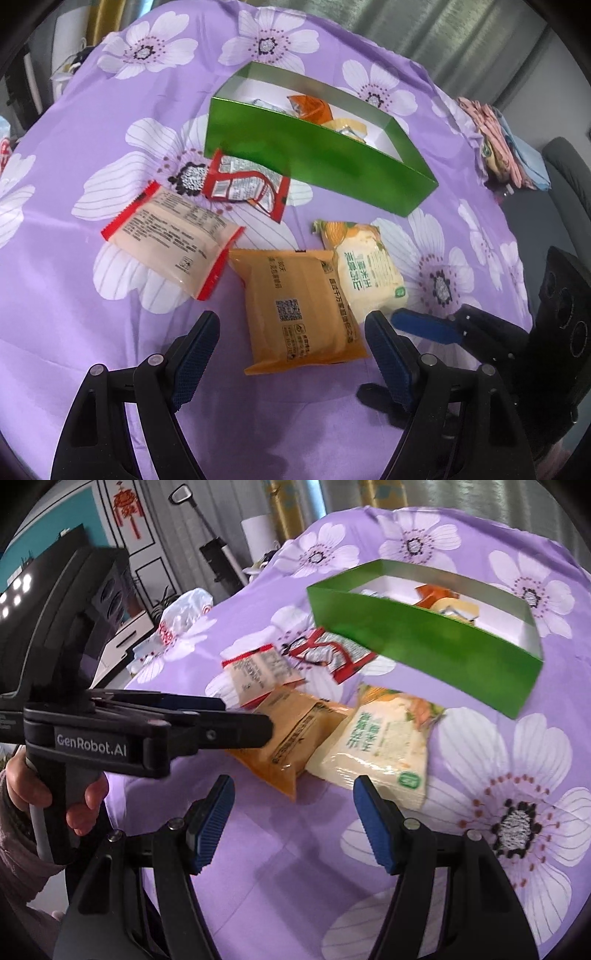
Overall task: Organize snacks
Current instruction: 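Withdraw the left gripper from the box to the orange bread bag, then close the left gripper on the orange bread bag and lift it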
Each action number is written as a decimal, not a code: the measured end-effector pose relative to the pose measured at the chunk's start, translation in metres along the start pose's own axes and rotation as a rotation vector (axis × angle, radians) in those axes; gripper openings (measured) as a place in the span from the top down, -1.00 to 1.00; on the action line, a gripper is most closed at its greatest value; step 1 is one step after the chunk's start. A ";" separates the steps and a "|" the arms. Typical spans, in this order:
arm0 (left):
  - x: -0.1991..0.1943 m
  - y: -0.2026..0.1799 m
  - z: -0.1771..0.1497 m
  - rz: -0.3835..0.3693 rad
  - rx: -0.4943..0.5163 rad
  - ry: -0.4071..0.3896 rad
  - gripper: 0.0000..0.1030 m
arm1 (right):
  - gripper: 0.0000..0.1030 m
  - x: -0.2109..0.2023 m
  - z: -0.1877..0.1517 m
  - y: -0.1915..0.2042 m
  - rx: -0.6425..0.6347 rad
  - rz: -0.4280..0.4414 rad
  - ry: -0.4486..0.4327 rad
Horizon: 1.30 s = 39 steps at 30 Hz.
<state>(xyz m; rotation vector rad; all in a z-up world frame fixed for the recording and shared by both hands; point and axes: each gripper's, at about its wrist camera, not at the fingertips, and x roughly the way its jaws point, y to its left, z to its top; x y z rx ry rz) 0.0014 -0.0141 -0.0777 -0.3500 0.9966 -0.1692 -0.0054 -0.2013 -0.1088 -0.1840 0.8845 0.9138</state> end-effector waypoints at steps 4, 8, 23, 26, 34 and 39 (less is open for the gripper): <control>0.006 0.002 -0.001 -0.012 -0.002 0.012 -0.57 | -0.30 0.006 0.002 0.000 0.003 0.011 0.011; 0.011 0.002 -0.002 -0.025 0.000 0.027 -0.57 | -0.30 0.014 0.003 0.004 -0.005 0.021 0.021; 0.016 -0.002 -0.004 -0.042 0.019 0.035 -0.14 | 0.20 0.028 0.010 0.005 -0.024 0.039 0.045; 0.016 -0.003 -0.005 -0.032 0.028 0.034 -0.14 | 0.21 0.031 0.009 0.007 -0.042 0.025 0.058; 0.007 -0.005 -0.009 -0.023 0.028 0.014 -0.13 | 0.37 0.025 0.006 0.008 -0.035 0.018 0.040; -0.005 -0.009 -0.008 -0.006 0.032 -0.016 -0.13 | 0.39 0.015 0.009 0.015 -0.038 0.035 0.012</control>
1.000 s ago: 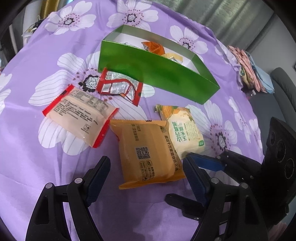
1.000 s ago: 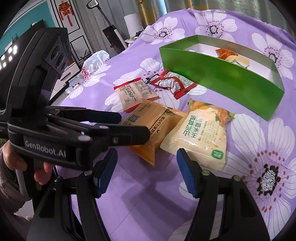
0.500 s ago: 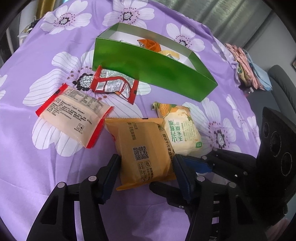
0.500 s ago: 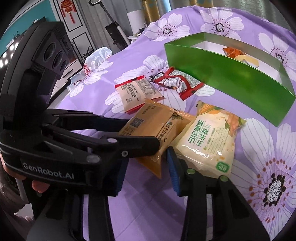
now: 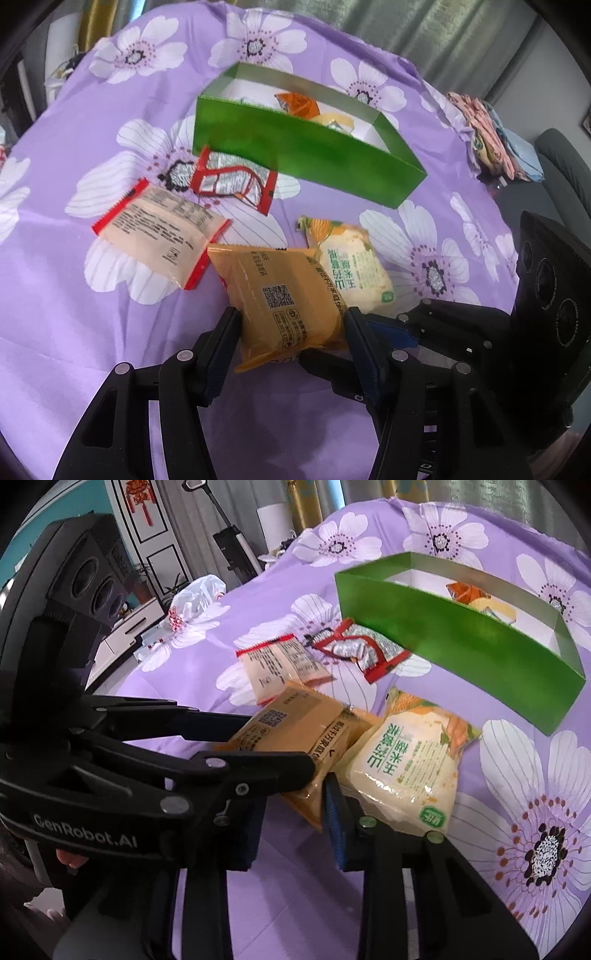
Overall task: Organize snacks
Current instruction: 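Close the left gripper on the orange bread bag and lift it, then carry the orange bread bag into the green box and open the left gripper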
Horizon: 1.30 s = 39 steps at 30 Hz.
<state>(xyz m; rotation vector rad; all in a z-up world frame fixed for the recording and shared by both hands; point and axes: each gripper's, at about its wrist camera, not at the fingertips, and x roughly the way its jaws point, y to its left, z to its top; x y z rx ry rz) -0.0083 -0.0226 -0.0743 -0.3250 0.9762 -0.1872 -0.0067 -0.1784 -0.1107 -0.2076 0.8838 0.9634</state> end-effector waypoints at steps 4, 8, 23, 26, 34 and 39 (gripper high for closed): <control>-0.012 -0.002 0.001 0.004 0.000 -0.027 -0.13 | 0.39 -0.008 0.004 0.006 -0.004 0.011 -0.027; -0.027 -0.005 0.003 0.011 0.012 -0.064 -0.13 | 0.39 -0.019 0.010 0.013 -0.021 0.013 -0.059; -0.055 -0.027 0.021 0.020 0.072 -0.146 -0.13 | 0.39 -0.052 0.028 0.018 -0.048 -0.008 -0.165; -0.054 -0.034 0.029 0.015 0.096 -0.153 -0.13 | 0.39 -0.058 0.031 0.011 -0.041 -0.020 -0.185; -0.048 -0.053 0.057 -0.009 0.141 -0.175 -0.13 | 0.39 -0.073 0.046 -0.012 -0.024 -0.067 -0.240; -0.045 -0.065 0.079 -0.025 0.165 -0.196 -0.13 | 0.39 -0.083 0.059 -0.028 -0.022 -0.093 -0.281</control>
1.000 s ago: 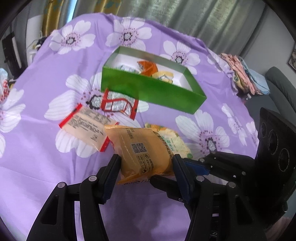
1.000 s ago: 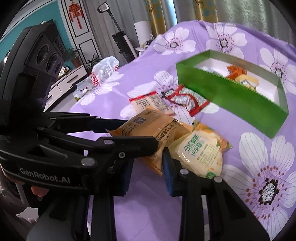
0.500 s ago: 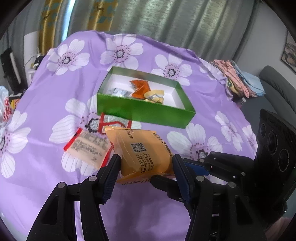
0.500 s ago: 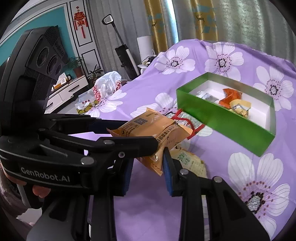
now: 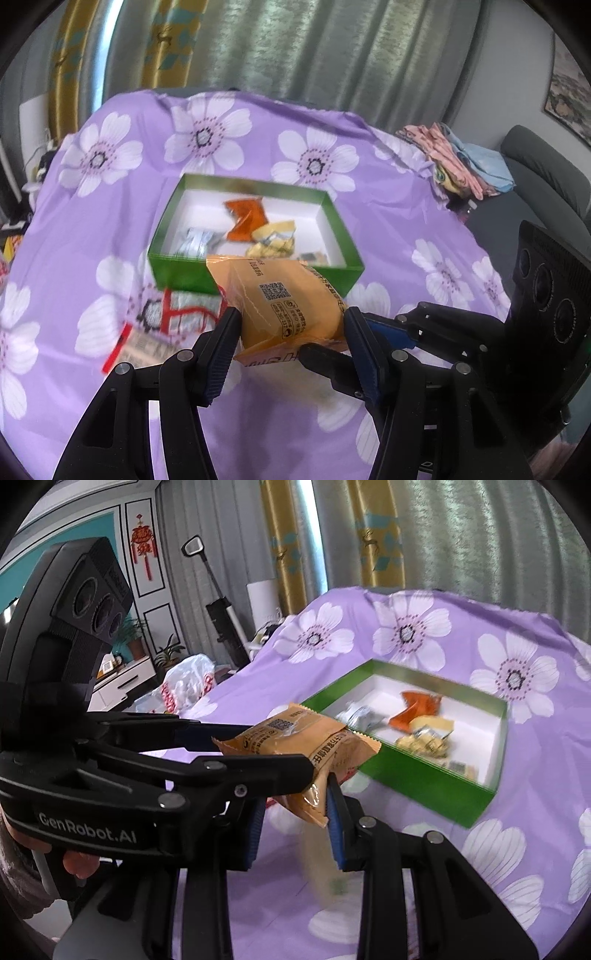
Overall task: Organize snacks
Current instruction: 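Carry the orange bread bag into the green box and open the left gripper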
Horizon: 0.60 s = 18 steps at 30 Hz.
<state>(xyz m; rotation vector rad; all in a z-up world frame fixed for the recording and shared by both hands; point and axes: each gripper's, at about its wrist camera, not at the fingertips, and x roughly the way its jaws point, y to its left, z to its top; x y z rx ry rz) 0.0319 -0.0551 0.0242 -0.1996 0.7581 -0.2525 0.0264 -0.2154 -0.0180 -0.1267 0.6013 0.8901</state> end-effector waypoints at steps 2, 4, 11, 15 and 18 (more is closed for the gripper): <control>0.003 -0.003 0.008 0.001 0.013 -0.007 -0.13 | 0.39 0.001 0.006 -0.006 0.005 -0.004 -0.012; 0.007 -0.004 0.017 -0.002 0.022 -0.010 -0.13 | 0.39 0.002 0.013 -0.013 0.006 -0.013 -0.021; 0.024 -0.006 0.049 -0.017 0.039 -0.021 -0.13 | 0.39 0.009 0.035 -0.037 0.005 -0.041 -0.050; 0.036 -0.002 0.064 -0.029 0.031 -0.016 -0.13 | 0.39 0.018 0.047 -0.052 0.009 -0.052 -0.060; 0.047 0.000 0.074 -0.036 0.032 -0.008 -0.13 | 0.39 0.025 0.053 -0.062 0.012 -0.064 -0.060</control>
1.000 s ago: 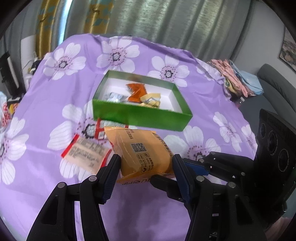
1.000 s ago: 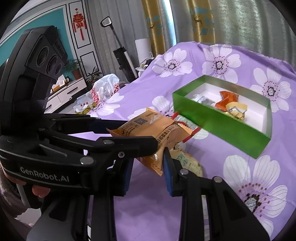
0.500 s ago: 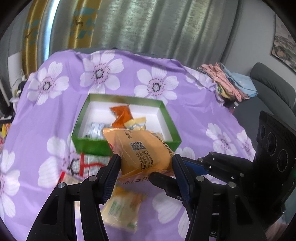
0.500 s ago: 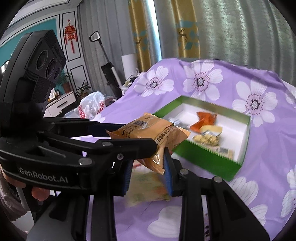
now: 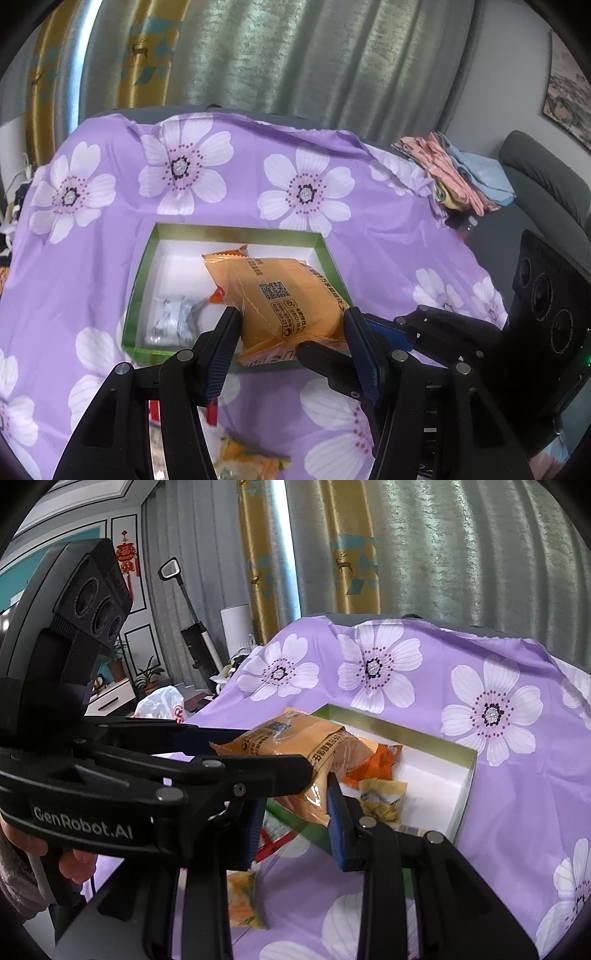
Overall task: Organize snacks
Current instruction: 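Carry the orange bread bag into the green box and open the left gripper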
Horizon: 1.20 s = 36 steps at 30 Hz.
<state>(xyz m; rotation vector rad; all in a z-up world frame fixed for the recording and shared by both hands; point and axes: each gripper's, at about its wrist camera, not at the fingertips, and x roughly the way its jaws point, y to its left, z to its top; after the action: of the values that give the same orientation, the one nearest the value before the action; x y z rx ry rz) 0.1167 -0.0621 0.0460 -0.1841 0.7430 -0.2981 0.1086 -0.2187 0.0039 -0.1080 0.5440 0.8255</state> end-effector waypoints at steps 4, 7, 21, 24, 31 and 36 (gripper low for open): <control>0.017 0.005 0.009 -0.012 -0.005 0.025 -0.13 | 0.39 0.012 0.004 -0.014 0.016 -0.007 0.014; 0.034 0.010 0.014 -0.024 -0.015 0.048 -0.13 | 0.39 0.022 0.004 -0.023 0.020 -0.022 0.030; 0.090 0.029 0.012 -0.030 -0.065 0.134 -0.13 | 0.39 0.066 -0.008 -0.052 0.055 -0.042 0.124; 0.096 0.031 0.011 -0.032 -0.071 0.147 -0.13 | 0.39 0.072 -0.009 -0.056 0.067 -0.041 0.140; 0.107 0.034 0.009 -0.030 -0.078 0.172 -0.13 | 0.39 0.079 -0.014 -0.060 0.086 -0.044 0.171; 0.111 0.035 0.010 -0.031 -0.082 0.183 -0.13 | 0.39 0.081 -0.014 -0.063 0.107 -0.041 0.186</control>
<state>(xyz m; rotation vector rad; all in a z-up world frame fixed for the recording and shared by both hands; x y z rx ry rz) 0.2082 -0.0653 -0.0271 -0.2486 0.9355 -0.3166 0.1925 -0.2113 -0.0559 -0.0980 0.7572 0.7494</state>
